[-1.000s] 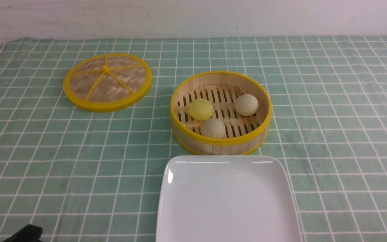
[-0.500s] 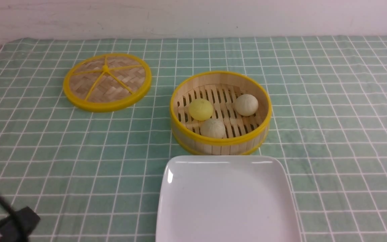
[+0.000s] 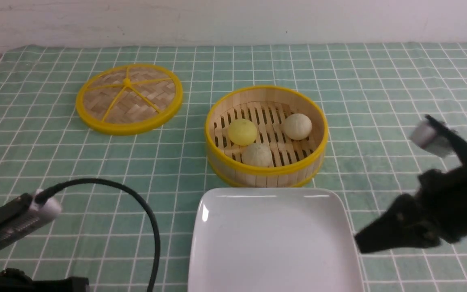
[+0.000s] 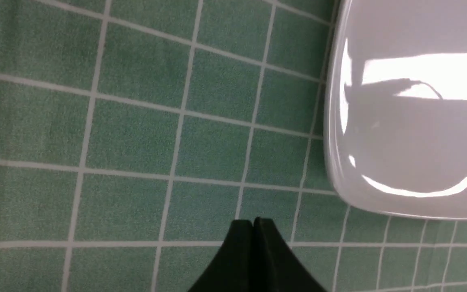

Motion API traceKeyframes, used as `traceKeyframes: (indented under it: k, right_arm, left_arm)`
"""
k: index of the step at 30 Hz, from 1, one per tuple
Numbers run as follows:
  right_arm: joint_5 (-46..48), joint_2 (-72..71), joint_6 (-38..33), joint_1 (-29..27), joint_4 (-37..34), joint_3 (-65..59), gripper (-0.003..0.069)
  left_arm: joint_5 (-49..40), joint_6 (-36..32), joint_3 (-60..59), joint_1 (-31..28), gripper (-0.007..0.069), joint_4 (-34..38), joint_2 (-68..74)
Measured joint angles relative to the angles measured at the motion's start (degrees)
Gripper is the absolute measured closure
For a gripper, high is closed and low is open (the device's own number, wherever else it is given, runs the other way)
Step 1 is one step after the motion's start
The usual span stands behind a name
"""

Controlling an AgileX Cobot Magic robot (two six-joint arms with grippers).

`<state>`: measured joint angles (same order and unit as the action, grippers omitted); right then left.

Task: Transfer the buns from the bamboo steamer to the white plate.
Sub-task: 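Reach toward a bun in the bamboo steamer with the right gripper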

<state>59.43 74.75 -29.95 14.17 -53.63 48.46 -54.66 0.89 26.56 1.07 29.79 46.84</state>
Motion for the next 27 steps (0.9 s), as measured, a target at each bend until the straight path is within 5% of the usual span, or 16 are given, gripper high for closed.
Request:
traceKeyframes:
  k: [3,8,13,20,27]
  right_arm:
    - [-4.88,6.99,-1.61,4.71,-1.11,6.63,0.0641]
    - [-13.78,15.93,6.39,7.99,10.38,19.29,0.0601]
    - [-15.65,25.17,17.66,8.16,23.70,33.62,0.0463]
    - [-15.76,36.44,24.83,8.27,40.46,47.32,0.0313]
    - [-20.95,44.93,28.39,8.33,49.48,51.13,0.0301]
  left_arm:
    - [0.08,-0.43,0.00,0.00,0.0619,-0.13,1.22]
    - [0.78,-0.89,0.04,0.00,0.0610,-0.13,1.29]
    - [1.29,-1.25,0.04,0.00,0.0605,-0.33,1.29]
    - [1.97,-1.25,0.04,0.00,0.0598,-0.33,1.29]
    - [4.98,-1.25,0.04,0.00,0.0585,-0.38,1.29]
